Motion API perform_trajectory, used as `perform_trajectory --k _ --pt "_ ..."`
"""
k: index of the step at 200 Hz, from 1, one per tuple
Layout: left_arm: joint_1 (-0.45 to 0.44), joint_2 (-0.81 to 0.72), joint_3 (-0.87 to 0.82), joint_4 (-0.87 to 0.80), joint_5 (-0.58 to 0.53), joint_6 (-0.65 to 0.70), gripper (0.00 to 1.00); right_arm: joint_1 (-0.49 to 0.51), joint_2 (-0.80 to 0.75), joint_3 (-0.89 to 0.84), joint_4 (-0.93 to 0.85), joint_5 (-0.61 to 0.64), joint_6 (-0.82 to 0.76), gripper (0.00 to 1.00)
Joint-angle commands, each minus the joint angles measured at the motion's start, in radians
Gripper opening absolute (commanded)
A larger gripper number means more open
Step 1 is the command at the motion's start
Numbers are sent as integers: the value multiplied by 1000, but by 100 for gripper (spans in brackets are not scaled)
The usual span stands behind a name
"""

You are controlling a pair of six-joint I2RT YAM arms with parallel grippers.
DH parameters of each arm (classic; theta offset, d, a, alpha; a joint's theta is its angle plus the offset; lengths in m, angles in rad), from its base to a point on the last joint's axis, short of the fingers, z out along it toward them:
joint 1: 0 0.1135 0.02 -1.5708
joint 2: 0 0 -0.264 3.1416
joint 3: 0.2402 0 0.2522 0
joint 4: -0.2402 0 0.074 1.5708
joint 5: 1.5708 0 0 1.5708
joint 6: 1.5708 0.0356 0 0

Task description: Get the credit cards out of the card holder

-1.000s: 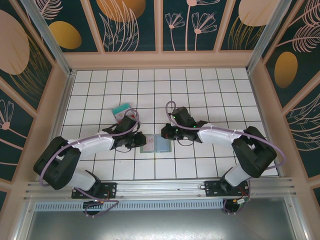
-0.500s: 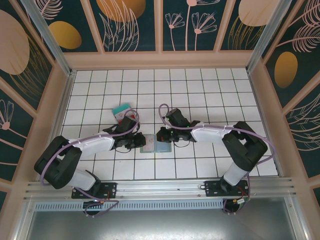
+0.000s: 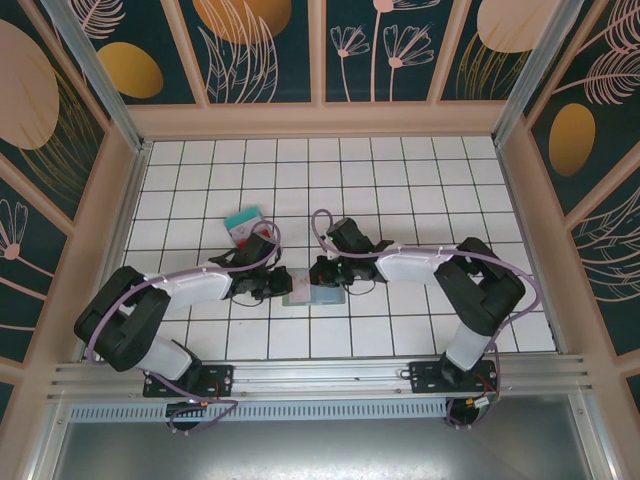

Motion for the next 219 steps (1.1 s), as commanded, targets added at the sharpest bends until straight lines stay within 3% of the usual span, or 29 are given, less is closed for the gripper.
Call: perform_trajectory --k 1,219 --pt "1 24 -18 7 29 2 16 8 28 22 4 -29 -4 5" --pt "-23 63 23 -9 15 20 14 -9 22 -19 -18 -4 15 13"
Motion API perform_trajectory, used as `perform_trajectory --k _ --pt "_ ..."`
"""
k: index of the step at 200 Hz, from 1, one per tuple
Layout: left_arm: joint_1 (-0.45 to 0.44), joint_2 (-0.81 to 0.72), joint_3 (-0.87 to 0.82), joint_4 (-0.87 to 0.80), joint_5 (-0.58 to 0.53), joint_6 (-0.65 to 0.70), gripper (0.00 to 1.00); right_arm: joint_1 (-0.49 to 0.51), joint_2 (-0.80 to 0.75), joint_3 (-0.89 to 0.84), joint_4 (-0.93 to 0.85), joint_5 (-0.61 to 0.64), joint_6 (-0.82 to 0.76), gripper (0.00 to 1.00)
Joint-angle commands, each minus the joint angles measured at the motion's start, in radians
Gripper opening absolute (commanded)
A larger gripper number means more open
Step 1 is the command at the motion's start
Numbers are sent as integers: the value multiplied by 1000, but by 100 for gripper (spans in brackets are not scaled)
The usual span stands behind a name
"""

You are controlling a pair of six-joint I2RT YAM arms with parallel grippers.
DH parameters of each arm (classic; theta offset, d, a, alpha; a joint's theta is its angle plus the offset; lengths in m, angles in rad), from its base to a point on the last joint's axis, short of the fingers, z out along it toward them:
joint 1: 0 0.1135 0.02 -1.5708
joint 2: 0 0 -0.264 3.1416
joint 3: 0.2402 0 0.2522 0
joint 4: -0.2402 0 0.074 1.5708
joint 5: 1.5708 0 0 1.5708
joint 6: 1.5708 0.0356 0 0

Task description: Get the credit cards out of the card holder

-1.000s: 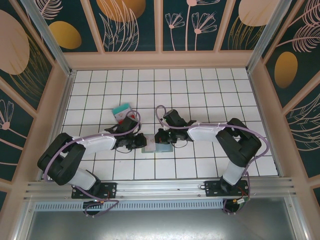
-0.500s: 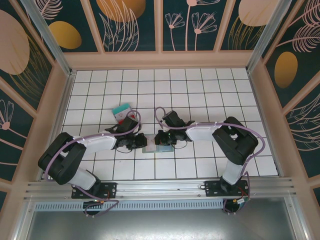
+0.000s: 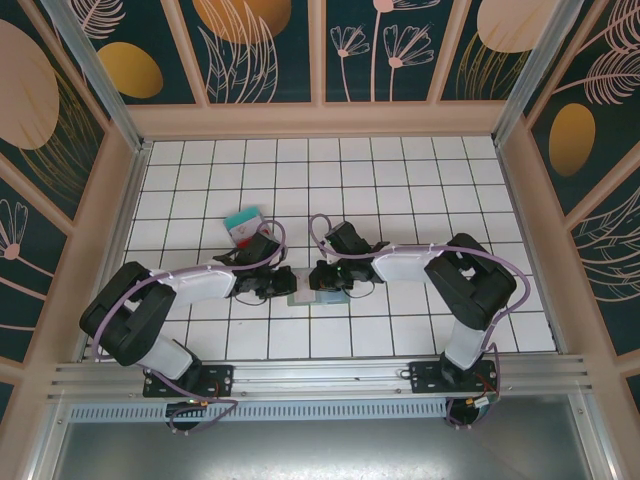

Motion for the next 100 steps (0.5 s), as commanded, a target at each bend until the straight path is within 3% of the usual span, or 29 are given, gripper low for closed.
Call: perform_trajectory --k 1,46,100 --pt "-8 28 1 -28 -10 12 14 -8 -30 -15 -18 20 14 13" --pt "-8 25 -3 -30 -13 12 13 -34 -74 -46 -17 27 23 13" --pt "-9 29 1 -28 -7 12 13 -37 -18 -43 22 -31 29 13"
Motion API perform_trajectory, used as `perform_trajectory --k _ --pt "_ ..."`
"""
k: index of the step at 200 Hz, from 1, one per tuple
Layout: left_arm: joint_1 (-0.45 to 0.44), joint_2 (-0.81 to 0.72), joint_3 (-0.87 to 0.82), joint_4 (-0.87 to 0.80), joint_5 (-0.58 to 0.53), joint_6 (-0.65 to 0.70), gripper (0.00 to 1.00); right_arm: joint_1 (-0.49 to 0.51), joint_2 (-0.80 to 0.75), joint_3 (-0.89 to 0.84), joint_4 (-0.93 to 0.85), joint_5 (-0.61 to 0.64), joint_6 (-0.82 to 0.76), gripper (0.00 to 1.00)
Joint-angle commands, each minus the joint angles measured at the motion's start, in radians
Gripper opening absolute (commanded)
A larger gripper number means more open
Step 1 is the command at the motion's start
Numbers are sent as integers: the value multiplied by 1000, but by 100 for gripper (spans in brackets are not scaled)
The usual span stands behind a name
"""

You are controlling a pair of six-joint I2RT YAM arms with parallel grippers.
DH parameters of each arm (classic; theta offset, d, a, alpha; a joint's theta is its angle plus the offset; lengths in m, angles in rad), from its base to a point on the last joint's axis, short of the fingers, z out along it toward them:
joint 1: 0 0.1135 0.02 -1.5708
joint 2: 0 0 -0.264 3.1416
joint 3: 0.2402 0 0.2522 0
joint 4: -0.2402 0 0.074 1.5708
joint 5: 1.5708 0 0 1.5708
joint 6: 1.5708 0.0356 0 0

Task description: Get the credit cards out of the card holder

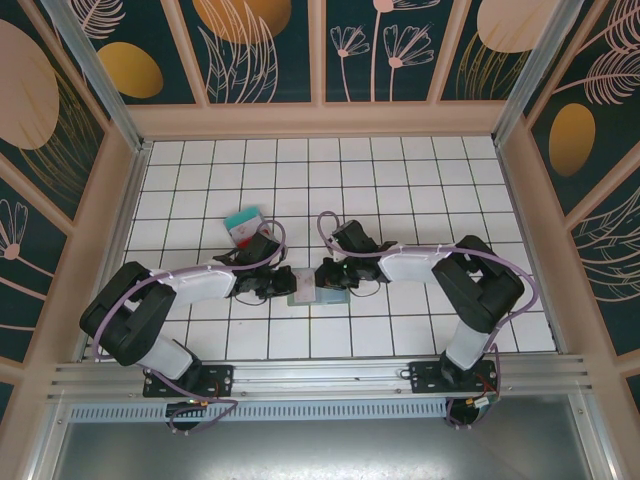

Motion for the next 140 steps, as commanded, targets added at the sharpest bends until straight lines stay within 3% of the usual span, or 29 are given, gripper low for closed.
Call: perform_trajectory --k 1,140 --pt "-10 28 2 -28 -7 11 13 -2 24 -9 19 -30 11 13" --pt "-25 46 15 -21 1 10 14 1 82 20 44 -92 6 13"
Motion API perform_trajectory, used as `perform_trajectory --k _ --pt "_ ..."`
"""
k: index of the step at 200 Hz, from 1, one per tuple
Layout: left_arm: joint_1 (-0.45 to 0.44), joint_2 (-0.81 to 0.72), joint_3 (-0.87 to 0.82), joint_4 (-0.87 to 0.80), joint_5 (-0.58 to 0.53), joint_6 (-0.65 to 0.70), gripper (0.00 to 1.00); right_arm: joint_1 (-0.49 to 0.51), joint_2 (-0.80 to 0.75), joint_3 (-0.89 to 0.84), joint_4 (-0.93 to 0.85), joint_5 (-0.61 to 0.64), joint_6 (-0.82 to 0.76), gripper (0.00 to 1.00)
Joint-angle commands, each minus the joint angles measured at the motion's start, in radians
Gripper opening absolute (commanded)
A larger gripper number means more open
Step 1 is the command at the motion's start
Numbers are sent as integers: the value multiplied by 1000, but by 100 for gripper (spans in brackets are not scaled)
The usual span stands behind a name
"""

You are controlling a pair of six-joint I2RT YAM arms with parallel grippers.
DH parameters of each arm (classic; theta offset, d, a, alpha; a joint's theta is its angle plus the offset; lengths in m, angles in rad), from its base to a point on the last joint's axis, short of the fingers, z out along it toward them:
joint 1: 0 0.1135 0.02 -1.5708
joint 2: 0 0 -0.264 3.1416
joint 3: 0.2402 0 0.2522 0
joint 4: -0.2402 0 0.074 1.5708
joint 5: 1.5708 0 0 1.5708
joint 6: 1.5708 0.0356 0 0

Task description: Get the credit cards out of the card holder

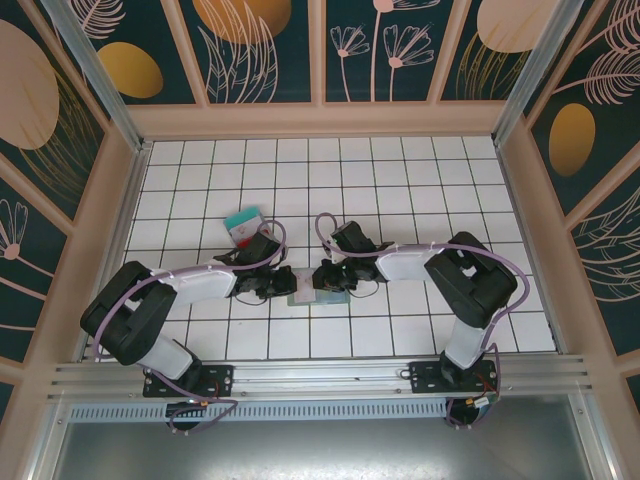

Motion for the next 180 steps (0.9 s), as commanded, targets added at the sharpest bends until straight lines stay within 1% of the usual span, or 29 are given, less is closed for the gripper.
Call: perform_trajectory --k 1,7,25,59,105,180 --pt "-22 40 9 -19 3 10 14 4 35 18 9 -33 3 13" --pt "-24 39 9 -19 1 10 14 4 33 16 9 -33 3 11" --pt "-24 39 9 -21 0 10 13 3 27 14 7 -30 3 0" --pt "-23 48 15 -40 -24 10 9 -7 -7 -13 0 -11 6 0" --pt "-23 62 19 -78 -60 23 4 -50 -67 -73 2 -5 9 0" --pt "-24 73 28 -86 -65 29 4 -97 -141 -121 -32 -3 -9 0"
